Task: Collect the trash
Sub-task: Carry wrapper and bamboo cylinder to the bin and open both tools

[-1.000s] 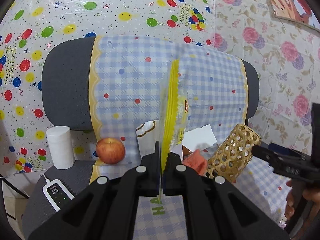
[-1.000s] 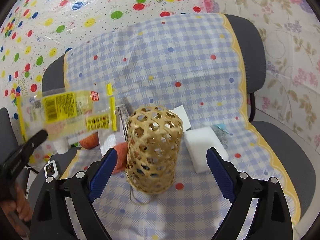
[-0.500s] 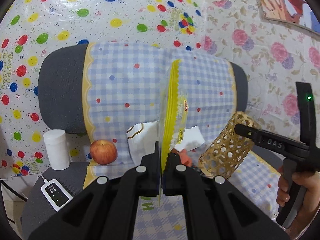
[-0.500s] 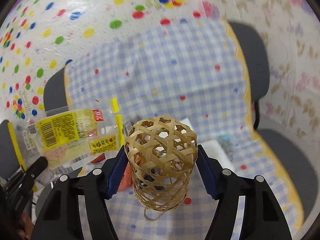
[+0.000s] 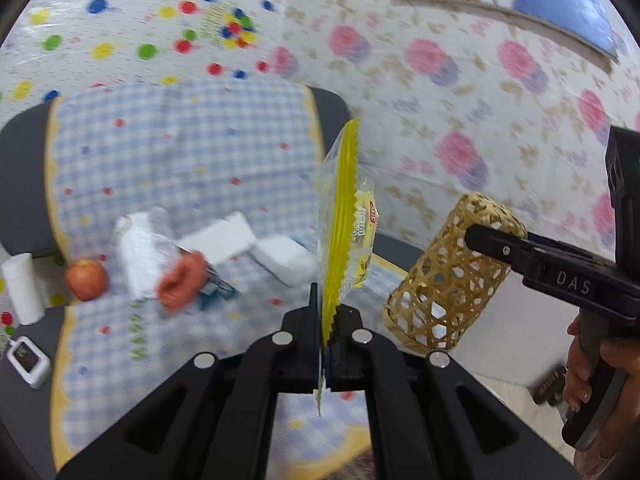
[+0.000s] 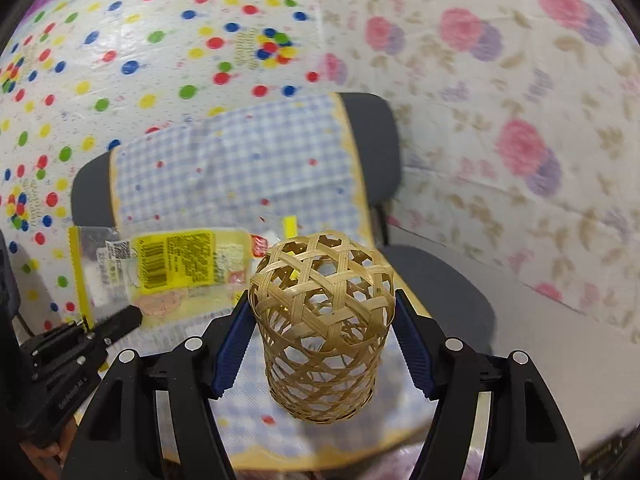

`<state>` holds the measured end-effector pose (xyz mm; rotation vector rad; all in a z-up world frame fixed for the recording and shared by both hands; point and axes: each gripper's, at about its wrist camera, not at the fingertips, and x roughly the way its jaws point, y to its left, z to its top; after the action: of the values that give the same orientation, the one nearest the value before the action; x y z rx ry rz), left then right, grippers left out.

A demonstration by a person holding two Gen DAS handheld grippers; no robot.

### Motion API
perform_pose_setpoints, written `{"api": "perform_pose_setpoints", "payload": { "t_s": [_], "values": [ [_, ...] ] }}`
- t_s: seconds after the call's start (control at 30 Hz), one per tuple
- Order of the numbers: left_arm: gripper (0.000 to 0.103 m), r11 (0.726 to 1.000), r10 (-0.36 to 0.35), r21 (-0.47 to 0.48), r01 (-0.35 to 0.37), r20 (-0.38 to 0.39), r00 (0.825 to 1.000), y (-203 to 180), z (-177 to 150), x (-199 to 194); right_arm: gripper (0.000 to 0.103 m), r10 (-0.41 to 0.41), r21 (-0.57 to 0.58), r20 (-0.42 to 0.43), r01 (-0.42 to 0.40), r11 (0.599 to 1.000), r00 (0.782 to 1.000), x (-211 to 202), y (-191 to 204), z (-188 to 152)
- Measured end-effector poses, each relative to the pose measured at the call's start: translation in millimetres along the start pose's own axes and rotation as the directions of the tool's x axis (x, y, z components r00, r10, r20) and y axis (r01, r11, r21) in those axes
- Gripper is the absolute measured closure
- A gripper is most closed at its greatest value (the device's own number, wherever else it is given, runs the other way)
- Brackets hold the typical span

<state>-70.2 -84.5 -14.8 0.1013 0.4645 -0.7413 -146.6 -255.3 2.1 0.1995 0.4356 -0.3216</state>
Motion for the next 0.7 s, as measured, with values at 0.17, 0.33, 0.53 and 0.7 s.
{"api": "perform_pose_setpoints", "payload": {
  "t_s": [0.17,0.33,0.53,0.7],
  "values": [
    [0.103,0.992,-0.104,0.068,0.108,-0.059,0.993,-45,-23,5,0.035,-0.158,0.019,-0.005,0.158,0.987,0.987,-42,-39,-30],
    [0.103,0.970,-0.181,0.133,0.202,-0.151,0.972,-84,-49,11,0.035,-0.304,0.043,-0.023,0.305,0.951,0.952,-72,-72,-59],
    [0.103,0.943,-0.167,0.226,0.244,-0.315,0.934,-114,-76,27,0.035,-0.347,0.057,-0.090,0.353,0.934,0.933,-78,-92,-89],
    [0.103,0.935,-0.178,0.220,0.278,-0.386,0.905,-122,-88,46,0.034,-0.329,0.070,-0.134,0.340,0.938,0.935,-68,-98,-103]
  ]
}}
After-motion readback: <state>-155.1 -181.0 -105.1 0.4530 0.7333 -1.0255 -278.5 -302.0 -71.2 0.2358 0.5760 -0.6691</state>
